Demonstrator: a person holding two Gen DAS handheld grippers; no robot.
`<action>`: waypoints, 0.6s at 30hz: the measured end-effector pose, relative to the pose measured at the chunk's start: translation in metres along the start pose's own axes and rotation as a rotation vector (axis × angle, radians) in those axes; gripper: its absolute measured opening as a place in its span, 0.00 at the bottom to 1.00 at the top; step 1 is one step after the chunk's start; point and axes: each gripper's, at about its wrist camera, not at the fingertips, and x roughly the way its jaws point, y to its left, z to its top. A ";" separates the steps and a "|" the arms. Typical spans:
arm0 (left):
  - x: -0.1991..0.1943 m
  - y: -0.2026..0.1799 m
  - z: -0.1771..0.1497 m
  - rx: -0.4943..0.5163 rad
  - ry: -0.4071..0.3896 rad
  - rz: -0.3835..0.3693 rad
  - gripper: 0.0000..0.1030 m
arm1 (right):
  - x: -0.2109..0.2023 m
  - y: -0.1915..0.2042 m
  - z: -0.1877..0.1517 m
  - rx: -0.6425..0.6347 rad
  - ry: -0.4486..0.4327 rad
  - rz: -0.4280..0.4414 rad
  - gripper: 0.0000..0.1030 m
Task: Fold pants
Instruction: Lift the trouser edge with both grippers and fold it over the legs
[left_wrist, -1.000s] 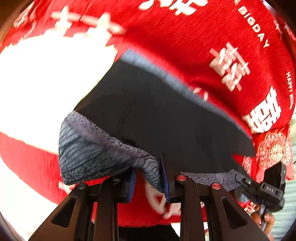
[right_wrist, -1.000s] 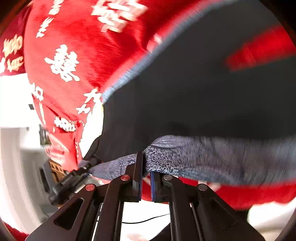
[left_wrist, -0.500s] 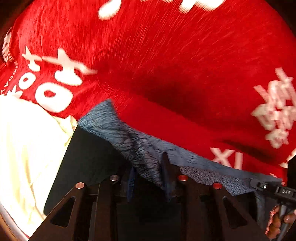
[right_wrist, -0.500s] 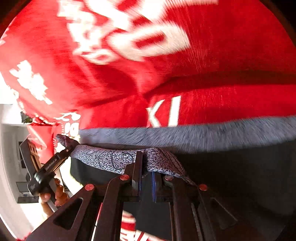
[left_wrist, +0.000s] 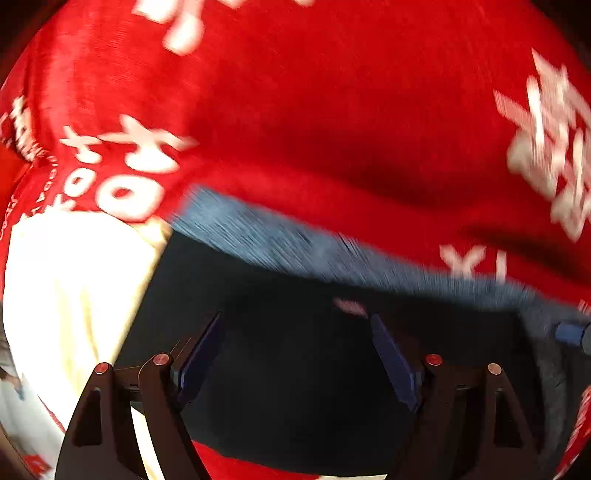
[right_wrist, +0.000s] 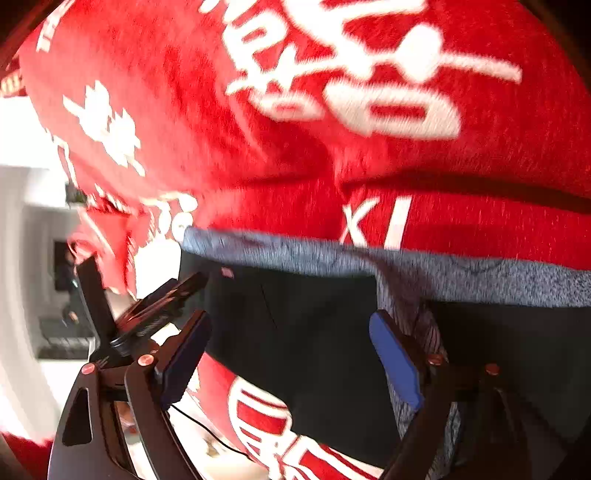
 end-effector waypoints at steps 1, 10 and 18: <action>0.009 -0.009 -0.002 0.011 0.014 0.004 0.79 | 0.010 -0.003 -0.002 -0.014 0.027 -0.040 0.77; 0.007 -0.045 -0.012 0.093 0.012 0.091 0.86 | -0.017 -0.029 -0.023 -0.024 -0.043 -0.107 0.64; -0.040 -0.125 -0.075 0.283 0.043 -0.046 0.86 | -0.101 -0.068 -0.149 0.155 -0.150 -0.243 0.68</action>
